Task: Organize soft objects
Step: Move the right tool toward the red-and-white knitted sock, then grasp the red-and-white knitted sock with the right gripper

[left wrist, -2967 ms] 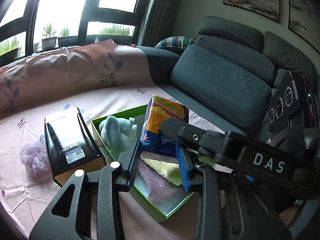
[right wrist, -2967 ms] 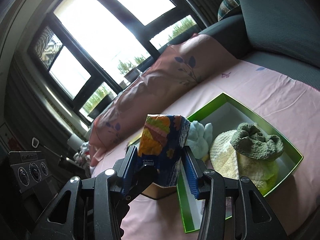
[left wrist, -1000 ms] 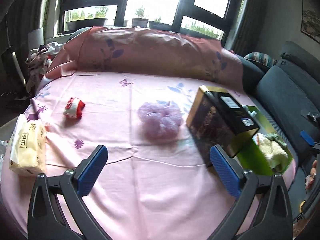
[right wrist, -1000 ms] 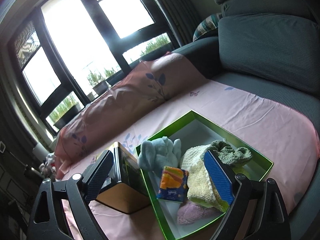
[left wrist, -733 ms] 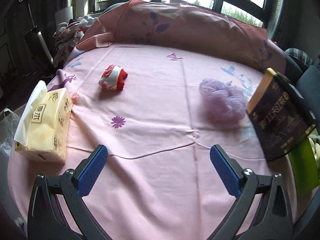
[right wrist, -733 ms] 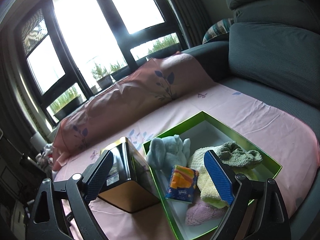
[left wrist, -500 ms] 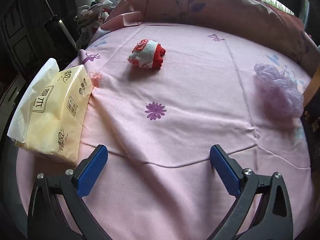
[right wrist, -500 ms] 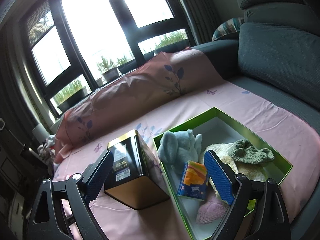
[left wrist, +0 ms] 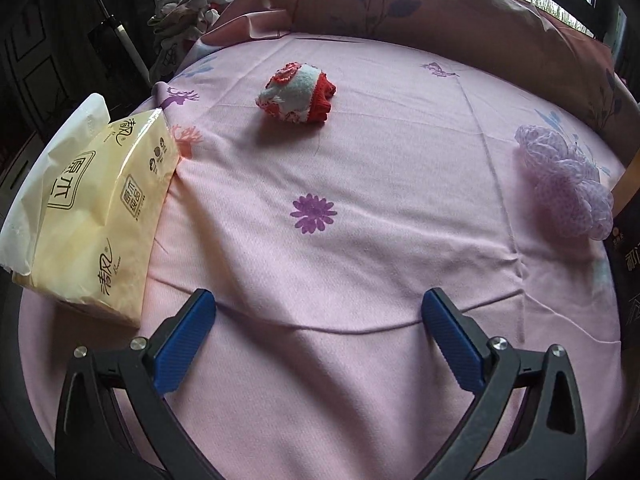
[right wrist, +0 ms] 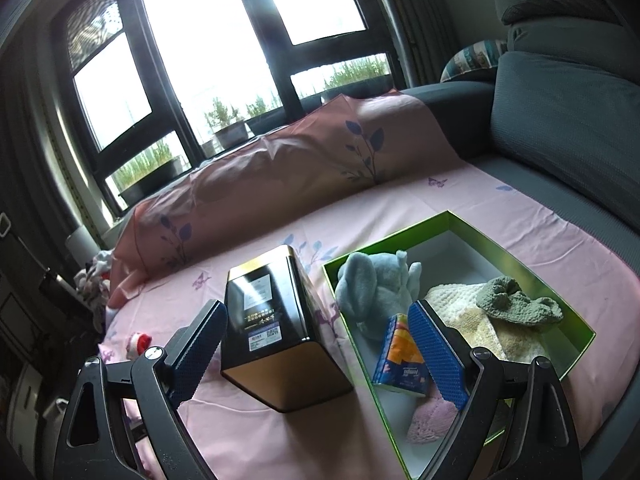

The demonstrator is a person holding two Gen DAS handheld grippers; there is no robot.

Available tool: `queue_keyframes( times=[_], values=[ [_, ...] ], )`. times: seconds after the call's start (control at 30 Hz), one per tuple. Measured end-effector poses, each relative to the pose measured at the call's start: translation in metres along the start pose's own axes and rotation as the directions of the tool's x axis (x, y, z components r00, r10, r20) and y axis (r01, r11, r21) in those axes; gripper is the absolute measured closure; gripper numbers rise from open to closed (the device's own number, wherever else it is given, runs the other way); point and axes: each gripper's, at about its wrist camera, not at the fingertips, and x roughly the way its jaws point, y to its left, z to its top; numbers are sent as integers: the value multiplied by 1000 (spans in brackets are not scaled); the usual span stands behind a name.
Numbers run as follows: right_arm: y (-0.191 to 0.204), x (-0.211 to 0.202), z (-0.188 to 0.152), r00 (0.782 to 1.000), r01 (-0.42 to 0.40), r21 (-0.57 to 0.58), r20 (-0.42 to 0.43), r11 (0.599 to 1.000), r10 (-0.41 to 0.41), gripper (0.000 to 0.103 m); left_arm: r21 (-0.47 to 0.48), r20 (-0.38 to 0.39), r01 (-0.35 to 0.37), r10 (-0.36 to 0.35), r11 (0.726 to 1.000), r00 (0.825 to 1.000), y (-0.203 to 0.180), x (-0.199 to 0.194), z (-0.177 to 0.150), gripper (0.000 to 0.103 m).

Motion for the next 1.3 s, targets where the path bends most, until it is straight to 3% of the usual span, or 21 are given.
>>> queue_keyframes(
  times=[0.3,0.4,0.47,0.53,0.57,0.67,0.7,0.77,0.8,0.87,0.97,1.13,1.3],
  values=[
    [12,5,-2,1000,-4,-15,-19,1000,3,10,-1,-21,5,-5,1000,1000,1,-1,1,1],
    [19,7,-5,999,-12,-45,-34,999,10,10,-4,-57,43,-43,999,997,4,-2,4,2],
    [25,9,-7,999,-4,-66,-44,998,1,10,-29,-57,75,-76,997,995,7,-11,5,14],
    [32,10,-9,999,2,-88,-48,996,-6,10,-70,-29,201,-203,977,979,13,-26,7,24],
    [37,10,-9,999,-4,-94,-44,996,-1,10,-88,-8,265,-266,960,964,16,-33,8,24],
    [53,10,-12,997,-73,-91,-41,993,69,10,-100,64,361,-357,927,932,25,-54,11,28],
    [60,12,-13,993,-109,-88,-47,990,105,10,-98,84,373,-366,923,927,27,-60,12,33],
    [78,19,-16,982,-179,-85,-78,980,172,10,-97,114,410,-399,907,910,34,-69,14,60],
    [89,25,-18,976,-205,-89,-98,975,197,10,-104,128,430,-417,897,900,38,-73,14,63],
    [119,41,-19,959,-260,-111,-143,959,244,10,-109,150,446,-429,888,891,44,-79,16,64],
    [171,78,-21,926,-330,-169,-248,929,284,10,-103,180,423,-402,900,898,56,-88,15,72],
    [252,157,-40,826,-455,-165,-446,875,346,10,-168,197,455,-422,875,885,75,-86,16,74],
    [310,225,-76,742,-499,-170,-591,850,318,11,-179,214,406,-367,896,905,88,-88,21,74]
  ],
)
